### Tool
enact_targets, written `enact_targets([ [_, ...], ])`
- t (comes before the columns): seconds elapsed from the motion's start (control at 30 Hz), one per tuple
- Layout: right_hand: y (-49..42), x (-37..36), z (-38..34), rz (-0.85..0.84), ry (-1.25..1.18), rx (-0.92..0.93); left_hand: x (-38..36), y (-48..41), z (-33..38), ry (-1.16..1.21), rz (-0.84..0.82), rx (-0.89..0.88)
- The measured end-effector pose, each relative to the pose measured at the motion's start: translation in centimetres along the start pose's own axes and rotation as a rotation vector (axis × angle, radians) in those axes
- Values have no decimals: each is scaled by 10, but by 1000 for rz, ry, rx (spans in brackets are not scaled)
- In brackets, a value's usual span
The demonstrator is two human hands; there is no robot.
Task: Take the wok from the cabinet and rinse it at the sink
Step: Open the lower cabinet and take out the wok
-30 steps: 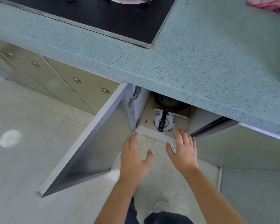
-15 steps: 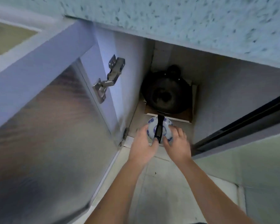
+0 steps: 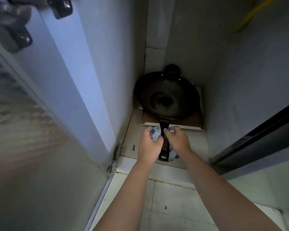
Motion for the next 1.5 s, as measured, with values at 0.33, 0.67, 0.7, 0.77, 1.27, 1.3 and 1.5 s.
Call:
enact_targets([
  [0.33, -44, -32, 23, -110, -434, -169, -35, -31, -42, 209, -162, 215],
  [0.67, -47, -40, 25, -231, -552, -253, -53, -38, -36, 203, -212, 179],
  [0.7, -48, -41, 25, -229, -521, -242, -53, -39, -36, 203, -207, 181],
  [0.77, -51, -43, 27, -218, -483, -225, -54, -39, -37, 185, -204, 170],
  [1.27, -45, -36, 29, -145, -448, -143, -57, -26, -34, 218, -111, 91],
  [1.3, -43, -36, 29, -144, -451, -126, -57, -23, -34, 220, -109, 88],
  [1.5, -36, -24, 22, -144, -403, -52, -58, -11, -31, 248, -93, 91],
])
Point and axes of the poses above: each hand's wrist, its own y-axis away from the middle knuckle, its own x-axis out of the back of the hand, z = x × y, the point moved 6 cm from there along -y, towards the middle knuckle, and after that the axes turned 10 degrees about x, right-handed, at the moved point
